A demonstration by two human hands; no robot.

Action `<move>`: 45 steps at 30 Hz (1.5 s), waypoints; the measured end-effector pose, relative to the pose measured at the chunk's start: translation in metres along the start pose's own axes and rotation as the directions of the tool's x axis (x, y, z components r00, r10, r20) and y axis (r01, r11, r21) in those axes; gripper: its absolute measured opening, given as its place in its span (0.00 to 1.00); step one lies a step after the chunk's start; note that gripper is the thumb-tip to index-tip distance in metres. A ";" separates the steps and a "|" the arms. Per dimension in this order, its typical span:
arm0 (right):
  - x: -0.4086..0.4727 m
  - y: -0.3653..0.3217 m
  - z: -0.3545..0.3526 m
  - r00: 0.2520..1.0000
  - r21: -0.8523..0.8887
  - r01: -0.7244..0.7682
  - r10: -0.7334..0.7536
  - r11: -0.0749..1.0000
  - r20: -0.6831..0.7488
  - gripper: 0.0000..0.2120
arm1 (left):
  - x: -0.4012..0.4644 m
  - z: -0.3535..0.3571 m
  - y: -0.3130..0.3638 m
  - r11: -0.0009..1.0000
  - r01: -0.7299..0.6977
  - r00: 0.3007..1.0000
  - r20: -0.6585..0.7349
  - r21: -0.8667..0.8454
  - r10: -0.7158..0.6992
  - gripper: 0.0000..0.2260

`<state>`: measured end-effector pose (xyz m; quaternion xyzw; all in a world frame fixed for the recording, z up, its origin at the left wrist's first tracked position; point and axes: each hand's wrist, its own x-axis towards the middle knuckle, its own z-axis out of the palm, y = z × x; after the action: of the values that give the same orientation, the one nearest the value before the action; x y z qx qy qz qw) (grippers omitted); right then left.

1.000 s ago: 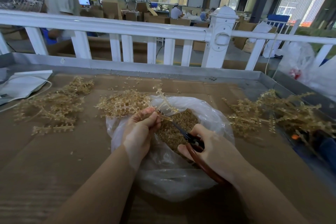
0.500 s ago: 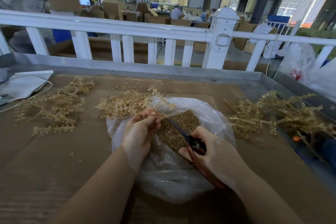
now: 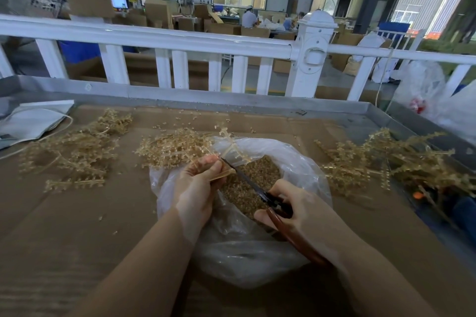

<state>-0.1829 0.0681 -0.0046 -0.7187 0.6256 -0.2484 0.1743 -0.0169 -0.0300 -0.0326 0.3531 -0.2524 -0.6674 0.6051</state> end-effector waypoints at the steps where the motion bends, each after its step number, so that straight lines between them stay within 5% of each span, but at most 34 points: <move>1: 0.000 0.000 0.000 1.000 0.001 -0.001 0.001 1.000 0.004 0.13 | 0.000 0.000 -0.001 1.000 -0.007 1.000 0.000 0.002 0.007 0.09; 22: 0.002 0.004 -0.005 1.000 -0.012 -0.011 0.011 1.000 0.020 0.14 | 0.000 -0.001 -0.006 0.992 -0.082 0.996 -0.022 0.093 0.084 0.08; 45: 0.007 -0.003 0.004 0.996 0.130 -0.093 0.092 0.987 0.015 0.14 | -0.005 -0.001 -0.001 0.999 0.017 0.999 0.041 0.030 -0.019 0.09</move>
<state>-0.1773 0.0614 -0.0053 -0.6772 0.6398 -0.2771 0.2349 -0.0165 -0.0251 -0.0327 0.3505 -0.2714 -0.6761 0.5886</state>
